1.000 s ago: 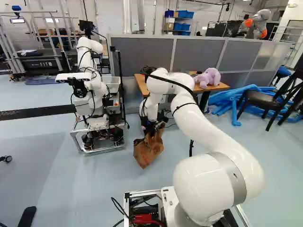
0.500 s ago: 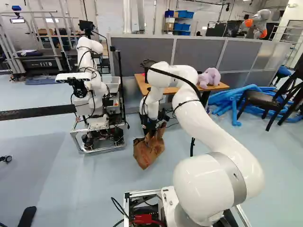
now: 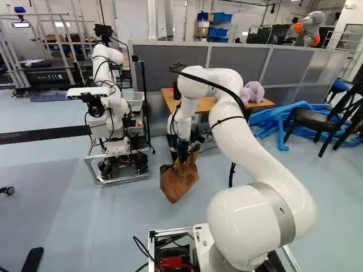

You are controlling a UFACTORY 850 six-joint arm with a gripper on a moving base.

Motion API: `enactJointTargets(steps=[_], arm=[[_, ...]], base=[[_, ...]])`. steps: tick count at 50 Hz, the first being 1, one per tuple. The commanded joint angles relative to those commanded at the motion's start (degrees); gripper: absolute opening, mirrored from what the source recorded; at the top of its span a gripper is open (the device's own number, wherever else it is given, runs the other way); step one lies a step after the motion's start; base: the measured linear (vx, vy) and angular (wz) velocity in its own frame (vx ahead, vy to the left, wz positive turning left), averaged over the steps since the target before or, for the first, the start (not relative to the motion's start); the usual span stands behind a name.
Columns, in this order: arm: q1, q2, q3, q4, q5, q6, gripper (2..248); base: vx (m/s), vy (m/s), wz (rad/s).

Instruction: Pick up the bag on the ground and place it on the table

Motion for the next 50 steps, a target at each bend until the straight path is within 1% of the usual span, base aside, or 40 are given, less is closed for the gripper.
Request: enactJointTargets(steps=[50], arm=[[0.0,10.9,7.2,0.0,0.0,0.0,26]], base=[[0.0,0.0,0.0]])
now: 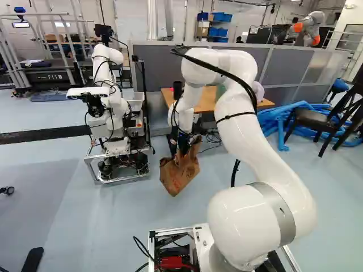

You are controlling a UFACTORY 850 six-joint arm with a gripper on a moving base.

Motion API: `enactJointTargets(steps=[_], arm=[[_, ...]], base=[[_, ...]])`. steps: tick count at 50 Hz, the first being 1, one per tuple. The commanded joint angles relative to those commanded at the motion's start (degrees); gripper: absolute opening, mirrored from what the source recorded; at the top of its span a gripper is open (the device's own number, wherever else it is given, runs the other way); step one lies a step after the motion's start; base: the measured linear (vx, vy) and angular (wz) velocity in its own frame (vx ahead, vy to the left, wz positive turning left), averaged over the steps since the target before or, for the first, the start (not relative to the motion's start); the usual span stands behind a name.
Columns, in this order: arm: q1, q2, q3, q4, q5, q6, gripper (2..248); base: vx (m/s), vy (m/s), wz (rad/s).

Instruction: Pick up the bag on the ground and place it on the table

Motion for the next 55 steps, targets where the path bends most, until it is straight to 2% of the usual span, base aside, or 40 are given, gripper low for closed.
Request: enactJointTargets(steps=[55], arm=[[0.0,12.1,6.8,0.0,0.0,0.0,26]], base=[[0.0,0.0,0.0]])
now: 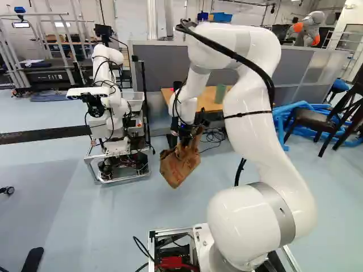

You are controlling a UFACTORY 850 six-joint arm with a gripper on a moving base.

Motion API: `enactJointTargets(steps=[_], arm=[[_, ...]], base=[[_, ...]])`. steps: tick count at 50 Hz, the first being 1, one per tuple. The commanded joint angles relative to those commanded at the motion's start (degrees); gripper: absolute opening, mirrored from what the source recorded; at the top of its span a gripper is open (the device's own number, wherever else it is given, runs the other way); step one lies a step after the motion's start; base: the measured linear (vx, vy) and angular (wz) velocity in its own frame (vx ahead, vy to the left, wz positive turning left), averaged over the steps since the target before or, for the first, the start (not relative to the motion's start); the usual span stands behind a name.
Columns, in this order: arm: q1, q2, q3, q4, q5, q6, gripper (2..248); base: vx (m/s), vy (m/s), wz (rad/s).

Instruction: Pick up the bag on the ground and place it on the table

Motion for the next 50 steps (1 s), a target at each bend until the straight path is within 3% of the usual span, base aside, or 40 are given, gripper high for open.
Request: enactJointTargets(steps=[50], arm=[[-0.3,8.9,1.8,0.0,-7.2,0.0,26]], base=[[0.0,0.0,0.0]])
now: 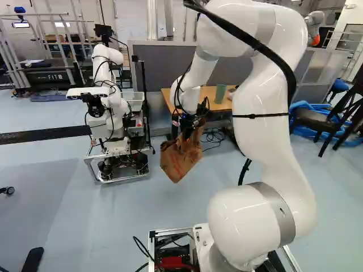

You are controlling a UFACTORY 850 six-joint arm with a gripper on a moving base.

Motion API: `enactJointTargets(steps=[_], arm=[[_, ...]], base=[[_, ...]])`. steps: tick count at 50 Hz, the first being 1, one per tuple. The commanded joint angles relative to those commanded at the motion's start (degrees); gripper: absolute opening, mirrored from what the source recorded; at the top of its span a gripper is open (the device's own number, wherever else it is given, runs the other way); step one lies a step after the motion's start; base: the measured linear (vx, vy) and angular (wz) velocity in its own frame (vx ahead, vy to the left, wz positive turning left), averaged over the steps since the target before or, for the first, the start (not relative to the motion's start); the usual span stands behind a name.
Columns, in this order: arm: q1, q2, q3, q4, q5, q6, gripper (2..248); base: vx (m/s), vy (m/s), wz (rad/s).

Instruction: Pick up the bag on the ground and place it on the table

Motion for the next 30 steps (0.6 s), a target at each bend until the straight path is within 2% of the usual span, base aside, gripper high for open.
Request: enactJointTargets(steps=[30], arm=[[-0.2,5.0,0.2,0.0,-5.7,0.0,26]], base=[[0.0,0.0,0.0]])
